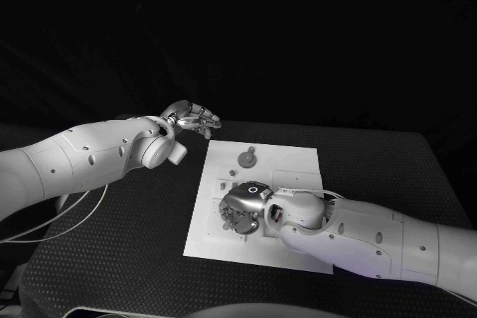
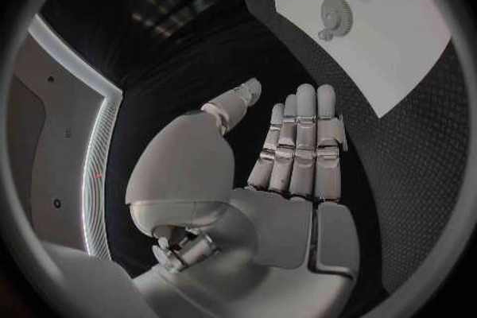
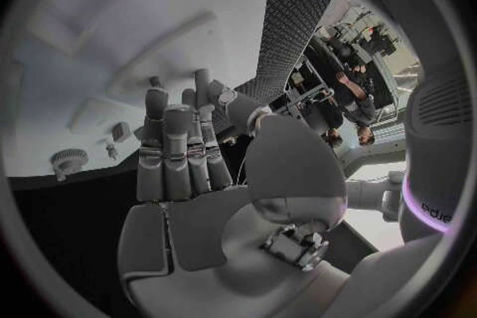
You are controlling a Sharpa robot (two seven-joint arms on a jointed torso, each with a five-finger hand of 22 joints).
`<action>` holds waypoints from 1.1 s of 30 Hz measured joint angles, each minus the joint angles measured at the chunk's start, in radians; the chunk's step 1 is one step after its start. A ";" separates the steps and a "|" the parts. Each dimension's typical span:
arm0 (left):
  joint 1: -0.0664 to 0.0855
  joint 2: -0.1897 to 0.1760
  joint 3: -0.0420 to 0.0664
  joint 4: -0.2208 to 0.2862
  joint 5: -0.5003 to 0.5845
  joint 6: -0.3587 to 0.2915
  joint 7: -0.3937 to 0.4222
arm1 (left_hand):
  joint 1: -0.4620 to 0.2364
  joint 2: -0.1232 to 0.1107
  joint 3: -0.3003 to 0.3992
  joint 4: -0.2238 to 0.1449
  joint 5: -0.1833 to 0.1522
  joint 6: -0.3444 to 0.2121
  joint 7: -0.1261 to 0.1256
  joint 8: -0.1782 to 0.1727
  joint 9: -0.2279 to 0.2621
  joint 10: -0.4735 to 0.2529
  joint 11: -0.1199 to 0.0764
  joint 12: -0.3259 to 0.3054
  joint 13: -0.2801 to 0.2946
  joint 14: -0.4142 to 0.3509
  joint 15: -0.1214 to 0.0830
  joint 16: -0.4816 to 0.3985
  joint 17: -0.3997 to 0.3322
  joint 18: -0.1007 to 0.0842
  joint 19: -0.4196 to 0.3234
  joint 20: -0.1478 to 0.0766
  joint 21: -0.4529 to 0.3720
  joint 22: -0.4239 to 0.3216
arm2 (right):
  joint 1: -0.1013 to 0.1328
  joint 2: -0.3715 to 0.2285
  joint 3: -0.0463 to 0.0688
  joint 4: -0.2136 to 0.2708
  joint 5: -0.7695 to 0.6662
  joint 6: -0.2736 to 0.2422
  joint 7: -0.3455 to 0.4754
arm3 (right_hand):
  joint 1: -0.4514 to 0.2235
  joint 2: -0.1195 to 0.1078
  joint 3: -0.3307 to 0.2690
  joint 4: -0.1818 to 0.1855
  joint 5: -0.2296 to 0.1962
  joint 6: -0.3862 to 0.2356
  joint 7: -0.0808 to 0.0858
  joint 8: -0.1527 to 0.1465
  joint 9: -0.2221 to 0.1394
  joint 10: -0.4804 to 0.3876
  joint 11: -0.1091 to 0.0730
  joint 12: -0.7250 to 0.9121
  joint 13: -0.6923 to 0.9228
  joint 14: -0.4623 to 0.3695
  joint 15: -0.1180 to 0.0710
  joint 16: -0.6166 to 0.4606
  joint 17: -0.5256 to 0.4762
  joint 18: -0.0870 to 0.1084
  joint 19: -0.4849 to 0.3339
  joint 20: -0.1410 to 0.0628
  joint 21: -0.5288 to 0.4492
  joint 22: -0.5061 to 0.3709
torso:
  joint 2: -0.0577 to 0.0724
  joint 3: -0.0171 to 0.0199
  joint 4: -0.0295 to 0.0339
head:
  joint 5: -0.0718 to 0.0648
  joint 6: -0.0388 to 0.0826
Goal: Assemble the parts on the task board
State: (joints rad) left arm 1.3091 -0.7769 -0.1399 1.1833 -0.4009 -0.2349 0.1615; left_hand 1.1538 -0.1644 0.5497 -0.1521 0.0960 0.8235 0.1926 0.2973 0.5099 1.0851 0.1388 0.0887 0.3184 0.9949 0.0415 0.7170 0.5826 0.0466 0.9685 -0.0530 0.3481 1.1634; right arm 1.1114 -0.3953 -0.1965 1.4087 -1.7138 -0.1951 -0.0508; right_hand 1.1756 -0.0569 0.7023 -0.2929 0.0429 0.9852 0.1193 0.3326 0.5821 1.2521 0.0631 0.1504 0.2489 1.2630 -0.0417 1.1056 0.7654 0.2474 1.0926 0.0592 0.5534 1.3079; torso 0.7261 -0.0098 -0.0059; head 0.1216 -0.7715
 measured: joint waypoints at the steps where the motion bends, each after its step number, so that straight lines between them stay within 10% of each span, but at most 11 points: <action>1: 0.000 0.000 0.000 0.000 0.000 0.000 0.000 | 0.000 0.000 0.000 0.000 0.000 0.000 0.000 0.000 0.000 0.000 0.000 0.000 0.000 0.000 0.000 0.000 0.000 0.000 0.000 0.000 0.000 0.000 | 0.000 0.000 0.000 0.000 0.000 0.001 0.000 | 0.000 0.000 0.000 0.000 0.000 0.000 0.000 -0.001 0.000 -0.001 0.001 0.000 0.000 0.000 0.000 0.000 0.000 0.000 0.000 0.000 0.000 0.000 | 0.000 0.0000 0.0000 | 0.000 0.000; 33: 0.001 0.001 0.000 0.000 0.000 0.001 0.000 | 0.000 0.000 0.000 0.000 0.000 0.000 0.000 0.004 -0.002 0.000 0.000 0.000 0.000 0.000 0.000 -0.004 0.003 0.000 0.000 0.000 -0.004 0.002 | 0.003 0.040 -0.018 -0.007 -0.059 0.009 -0.033 | 0.000 0.000 0.001 0.002 0.003 -0.001 0.001 0.003 0.003 -0.001 -0.003 -0.004 0.002 -0.004 0.000 0.000 0.000 0.000 -0.002 0.002 0.000 0.000 | 0.000 -0.0004 0.0000 | -0.005 -0.004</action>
State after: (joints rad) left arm 1.3100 -0.7756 -0.1396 1.1837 -0.4007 -0.2338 0.1615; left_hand 1.1538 -0.1644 0.5497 -0.1521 0.0959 0.8235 0.1926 0.3014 0.5081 1.0852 0.1387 0.0887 0.3184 0.9949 0.0415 0.7131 0.5854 0.0467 0.9685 -0.0529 0.3443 1.1650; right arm 1.1147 -0.3557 -0.2141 1.4019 -1.7727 -0.1856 -0.0836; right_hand 1.1757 -0.0569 0.7037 -0.2913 0.0464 0.9842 0.1201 0.3354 0.5855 1.2509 0.0605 0.1467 0.2504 1.2592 -0.0418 1.1056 0.7654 0.2475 1.0911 0.0608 0.5534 1.3076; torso 0.7261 -0.0102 -0.0059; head 0.1170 -0.7752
